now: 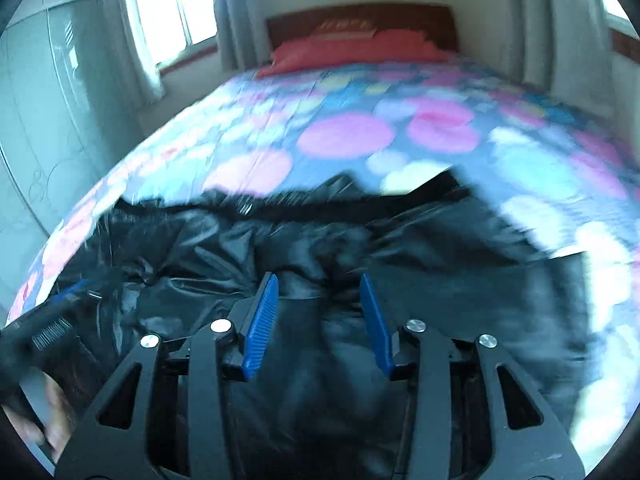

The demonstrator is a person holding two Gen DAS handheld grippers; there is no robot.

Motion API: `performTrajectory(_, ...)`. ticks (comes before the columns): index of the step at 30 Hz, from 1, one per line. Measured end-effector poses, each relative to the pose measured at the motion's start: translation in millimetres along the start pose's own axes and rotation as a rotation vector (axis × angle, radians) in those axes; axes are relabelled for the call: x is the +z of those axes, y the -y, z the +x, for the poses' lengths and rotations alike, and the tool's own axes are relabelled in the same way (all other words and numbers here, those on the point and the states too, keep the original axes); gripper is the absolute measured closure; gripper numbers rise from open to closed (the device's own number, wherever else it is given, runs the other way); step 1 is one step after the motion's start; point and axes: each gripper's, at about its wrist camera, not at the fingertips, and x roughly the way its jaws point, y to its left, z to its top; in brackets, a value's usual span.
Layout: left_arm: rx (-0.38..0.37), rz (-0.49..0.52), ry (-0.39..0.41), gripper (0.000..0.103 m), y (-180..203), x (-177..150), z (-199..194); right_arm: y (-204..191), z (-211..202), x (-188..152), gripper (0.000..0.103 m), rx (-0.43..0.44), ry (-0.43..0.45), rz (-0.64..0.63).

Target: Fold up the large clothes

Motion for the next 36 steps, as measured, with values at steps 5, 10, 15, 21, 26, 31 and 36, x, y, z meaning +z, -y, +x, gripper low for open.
performTrajectory(5, 0.016, -0.036, -0.064, 0.037, -28, -7, 24, 39, 5, -13, 0.054, -0.139, -0.04, 0.023)
performTrajectory(10, 0.063, 0.036, -0.069, 0.036, -13, -16, 44, 48, 30, -32, 0.053, -0.123, -0.047, 0.015)
performTrajectory(15, 0.058, 0.027, -0.066, 0.036, -18, -11, 32, 51, 20, -28, 0.054, -0.101, -0.042, 0.048)
performTrajectory(21, 0.012, -0.21, 0.032, 0.035, -64, -19, -33, 64, -41, -35, 0.033, -0.071, 0.043, 0.146)
performTrajectory(26, 0.079, -0.427, 0.065, 0.022, -110, -52, -63, 90, -65, -63, 0.024, -0.103, 0.021, 0.24)
performTrajectory(31, -0.062, -0.563, -0.048, 0.021, -124, -79, -36, 107, -54, -89, 0.017, -0.048, -0.043, 0.369)
performTrajectory(36, -0.12, -0.516, -0.034, 0.043, -112, -72, -26, 118, -44, -100, 0.029, 0.066, -0.068, 0.496)
